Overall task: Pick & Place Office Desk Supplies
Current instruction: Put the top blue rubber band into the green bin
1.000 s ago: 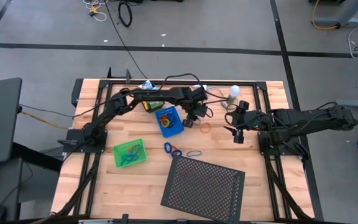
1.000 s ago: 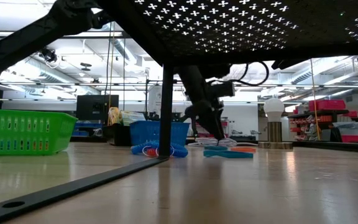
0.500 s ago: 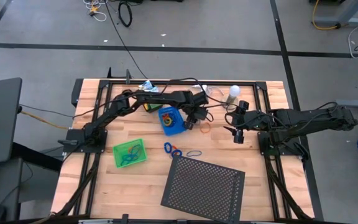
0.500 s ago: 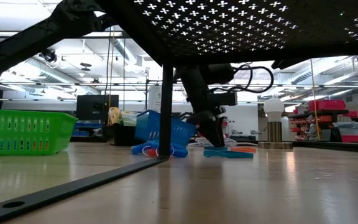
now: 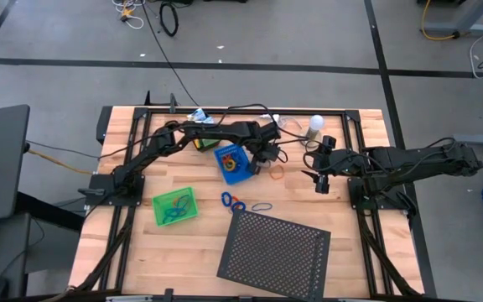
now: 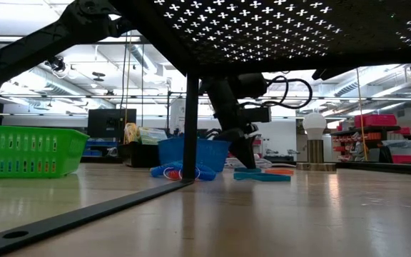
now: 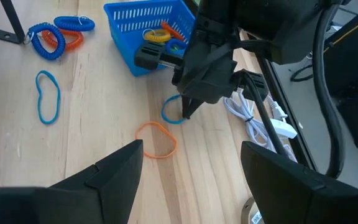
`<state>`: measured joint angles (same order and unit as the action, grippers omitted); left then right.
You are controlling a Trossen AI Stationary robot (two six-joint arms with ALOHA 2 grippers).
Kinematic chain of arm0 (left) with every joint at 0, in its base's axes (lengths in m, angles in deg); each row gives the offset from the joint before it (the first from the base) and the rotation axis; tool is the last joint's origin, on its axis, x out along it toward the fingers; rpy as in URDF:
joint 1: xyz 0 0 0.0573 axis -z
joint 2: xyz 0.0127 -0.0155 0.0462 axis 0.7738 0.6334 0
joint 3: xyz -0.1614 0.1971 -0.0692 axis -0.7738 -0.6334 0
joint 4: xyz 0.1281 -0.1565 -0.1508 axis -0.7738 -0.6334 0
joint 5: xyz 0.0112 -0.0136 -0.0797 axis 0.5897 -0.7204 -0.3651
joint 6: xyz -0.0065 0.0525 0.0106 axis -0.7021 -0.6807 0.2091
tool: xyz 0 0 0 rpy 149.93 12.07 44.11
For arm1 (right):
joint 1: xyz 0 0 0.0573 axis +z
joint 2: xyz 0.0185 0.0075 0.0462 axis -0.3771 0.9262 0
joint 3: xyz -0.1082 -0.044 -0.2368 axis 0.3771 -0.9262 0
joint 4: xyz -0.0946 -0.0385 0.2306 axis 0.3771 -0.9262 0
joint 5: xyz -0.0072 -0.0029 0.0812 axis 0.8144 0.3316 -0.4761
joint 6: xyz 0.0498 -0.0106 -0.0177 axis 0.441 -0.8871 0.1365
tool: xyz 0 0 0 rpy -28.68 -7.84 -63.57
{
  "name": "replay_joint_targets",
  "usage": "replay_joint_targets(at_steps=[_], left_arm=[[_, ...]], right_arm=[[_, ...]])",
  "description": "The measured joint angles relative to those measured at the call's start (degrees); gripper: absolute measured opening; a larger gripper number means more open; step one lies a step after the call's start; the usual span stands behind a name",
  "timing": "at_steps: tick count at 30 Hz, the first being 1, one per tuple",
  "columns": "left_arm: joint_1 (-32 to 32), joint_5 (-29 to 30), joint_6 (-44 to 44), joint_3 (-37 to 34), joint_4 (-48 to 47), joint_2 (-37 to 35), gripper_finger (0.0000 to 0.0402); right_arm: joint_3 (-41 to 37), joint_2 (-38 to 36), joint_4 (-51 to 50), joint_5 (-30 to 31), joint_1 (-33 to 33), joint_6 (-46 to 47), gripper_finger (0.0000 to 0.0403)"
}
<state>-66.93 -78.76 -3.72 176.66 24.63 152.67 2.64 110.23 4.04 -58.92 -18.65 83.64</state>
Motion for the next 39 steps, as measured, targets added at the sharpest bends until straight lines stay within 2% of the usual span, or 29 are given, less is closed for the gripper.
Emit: replay_joint_targets(at_steps=[6,12,22,25,27,34,39], left_arm=[[0.28,4.29,4.03,-0.07,-0.6,-0.72,0.0003],[1.03,8.5,4.9,-0.15,-0.07,-4.79,0.0002],[0.53,8.36,7.98,-0.07,-0.77,-11.44,0.0001],[-0.42,4.84,9.7,-0.15,-2.31,-13.8,0.0001],[-1.35,0.29,11.32,-0.16,-1.73,-15.64,0.0001],[-6.13,-23.29,18.35,-0.67,5.49,-22.6,0.0001],[-6.72,-24.0,18.36,-0.68,14.74,-27.5,0.0001]], right_arm=[[0.02,0.01,0.0,0.0,0.0,0.0,0.0279],[0.02,0.01,0.01,0.21,-0.01,-0.02,0.0279],[0.01,-0.01,0.02,0.22,0.0,-0.1,0.0279],[0.02,-0.01,0.22,0.22,-0.02,-0.18,0.0279],[0.02,0.0,0.44,0.22,0.0,-0.43,0.0279],[0.02,0.0,0.88,0.22,-0.01,-0.67,0.0279],[0.01,-0.01,1.86,0.2,-0.01,-1.46,0.0279]])
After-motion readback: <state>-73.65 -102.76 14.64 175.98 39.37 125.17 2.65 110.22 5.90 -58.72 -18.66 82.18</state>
